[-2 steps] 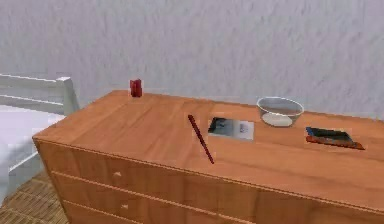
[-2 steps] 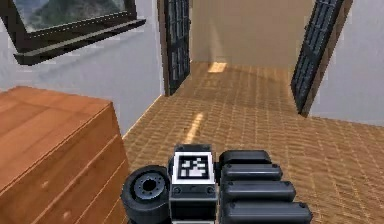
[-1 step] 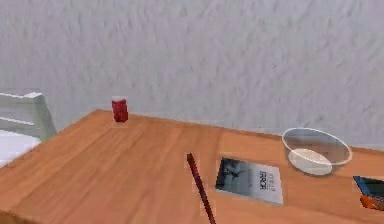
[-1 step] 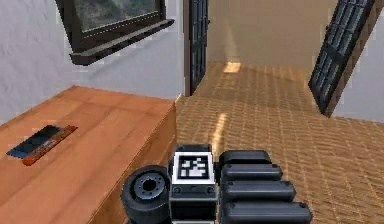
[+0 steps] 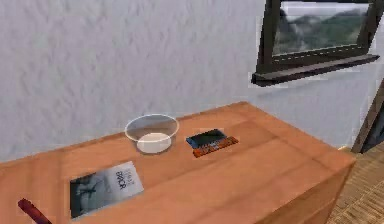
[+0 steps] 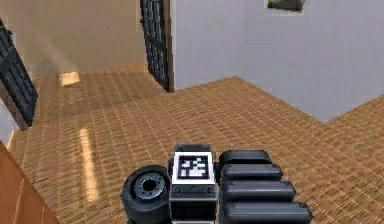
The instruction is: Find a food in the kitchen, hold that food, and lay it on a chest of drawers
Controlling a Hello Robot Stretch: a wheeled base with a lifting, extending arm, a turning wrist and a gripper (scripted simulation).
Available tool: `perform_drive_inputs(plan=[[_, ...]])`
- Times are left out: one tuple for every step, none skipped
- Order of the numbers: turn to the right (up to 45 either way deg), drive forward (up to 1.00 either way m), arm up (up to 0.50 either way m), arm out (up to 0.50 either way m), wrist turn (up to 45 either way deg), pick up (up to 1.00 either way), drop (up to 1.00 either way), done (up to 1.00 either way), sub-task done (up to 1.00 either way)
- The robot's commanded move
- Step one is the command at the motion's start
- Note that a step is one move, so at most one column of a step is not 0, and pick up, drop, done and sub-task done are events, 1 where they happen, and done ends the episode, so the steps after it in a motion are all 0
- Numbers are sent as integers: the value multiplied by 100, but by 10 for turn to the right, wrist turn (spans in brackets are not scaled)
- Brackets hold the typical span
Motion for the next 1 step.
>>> perform_drive_inputs(plan=[[-300, 0, 0, 0, 0, 0, 0, 0, 0]])
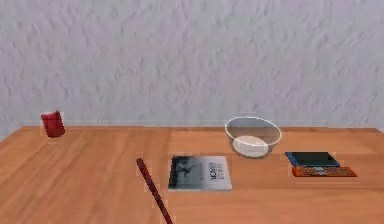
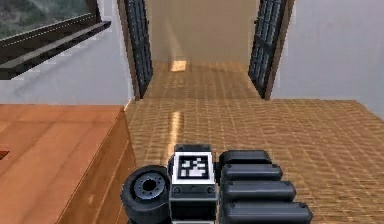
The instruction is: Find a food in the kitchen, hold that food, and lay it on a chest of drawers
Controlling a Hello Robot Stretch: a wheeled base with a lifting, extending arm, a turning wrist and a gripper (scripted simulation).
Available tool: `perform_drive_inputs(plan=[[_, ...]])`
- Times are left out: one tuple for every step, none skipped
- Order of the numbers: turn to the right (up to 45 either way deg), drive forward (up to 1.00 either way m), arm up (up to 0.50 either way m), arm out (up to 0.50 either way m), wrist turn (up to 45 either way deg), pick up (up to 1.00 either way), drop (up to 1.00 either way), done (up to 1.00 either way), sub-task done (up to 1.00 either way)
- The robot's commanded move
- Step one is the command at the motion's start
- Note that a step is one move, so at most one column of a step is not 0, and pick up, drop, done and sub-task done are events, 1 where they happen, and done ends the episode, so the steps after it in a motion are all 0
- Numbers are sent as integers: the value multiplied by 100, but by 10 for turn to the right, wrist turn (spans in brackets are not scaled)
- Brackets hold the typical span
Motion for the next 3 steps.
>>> perform_drive_inputs(plan=[[150, 0, 0, 0, 0, 0, 0, 0, 0], [-120, 0, 0, 0, 0, 0, 0, 0, 0], [450, 0, 0, 0, 0, 0, 0, 0, 0]])
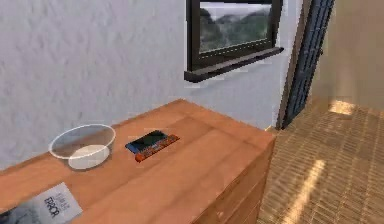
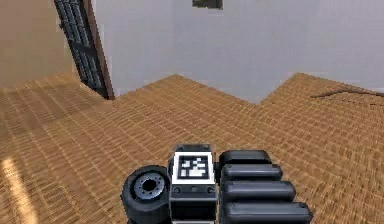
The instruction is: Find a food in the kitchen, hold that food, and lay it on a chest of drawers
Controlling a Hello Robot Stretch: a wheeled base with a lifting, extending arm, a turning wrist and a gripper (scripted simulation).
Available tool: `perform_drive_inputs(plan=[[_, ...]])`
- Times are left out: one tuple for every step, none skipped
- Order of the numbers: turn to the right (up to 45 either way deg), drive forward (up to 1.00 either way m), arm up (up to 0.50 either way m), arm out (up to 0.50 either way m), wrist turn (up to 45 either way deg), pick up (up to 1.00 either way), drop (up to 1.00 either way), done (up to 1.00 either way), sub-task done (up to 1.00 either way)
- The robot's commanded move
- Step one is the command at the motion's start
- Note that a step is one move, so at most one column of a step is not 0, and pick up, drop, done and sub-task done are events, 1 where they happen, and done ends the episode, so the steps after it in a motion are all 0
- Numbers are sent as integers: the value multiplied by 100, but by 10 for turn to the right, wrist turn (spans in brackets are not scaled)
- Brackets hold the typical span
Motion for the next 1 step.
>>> perform_drive_inputs(plan=[[300, 0, 0, 0, 0, 0, 0, 0, 0]])
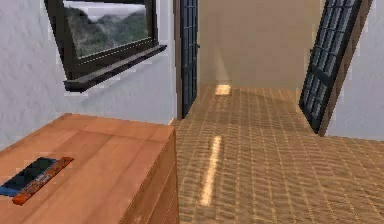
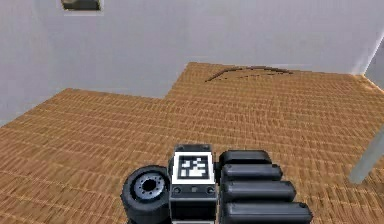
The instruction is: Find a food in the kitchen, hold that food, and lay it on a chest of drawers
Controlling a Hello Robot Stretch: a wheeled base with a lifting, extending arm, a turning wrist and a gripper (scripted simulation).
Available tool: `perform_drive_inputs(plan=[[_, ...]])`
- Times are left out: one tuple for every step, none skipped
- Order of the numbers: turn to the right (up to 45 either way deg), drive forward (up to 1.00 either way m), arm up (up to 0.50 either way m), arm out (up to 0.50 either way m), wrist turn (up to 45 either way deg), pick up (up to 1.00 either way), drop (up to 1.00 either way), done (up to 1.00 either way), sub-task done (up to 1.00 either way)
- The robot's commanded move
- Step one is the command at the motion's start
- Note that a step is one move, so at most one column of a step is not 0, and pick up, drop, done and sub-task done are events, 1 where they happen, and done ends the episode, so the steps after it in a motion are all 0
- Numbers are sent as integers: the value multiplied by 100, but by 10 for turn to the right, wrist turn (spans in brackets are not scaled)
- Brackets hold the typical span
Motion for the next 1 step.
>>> perform_drive_inputs(plan=[[0, 10, 0, 0, 0, 0, 0, 0, 0]])
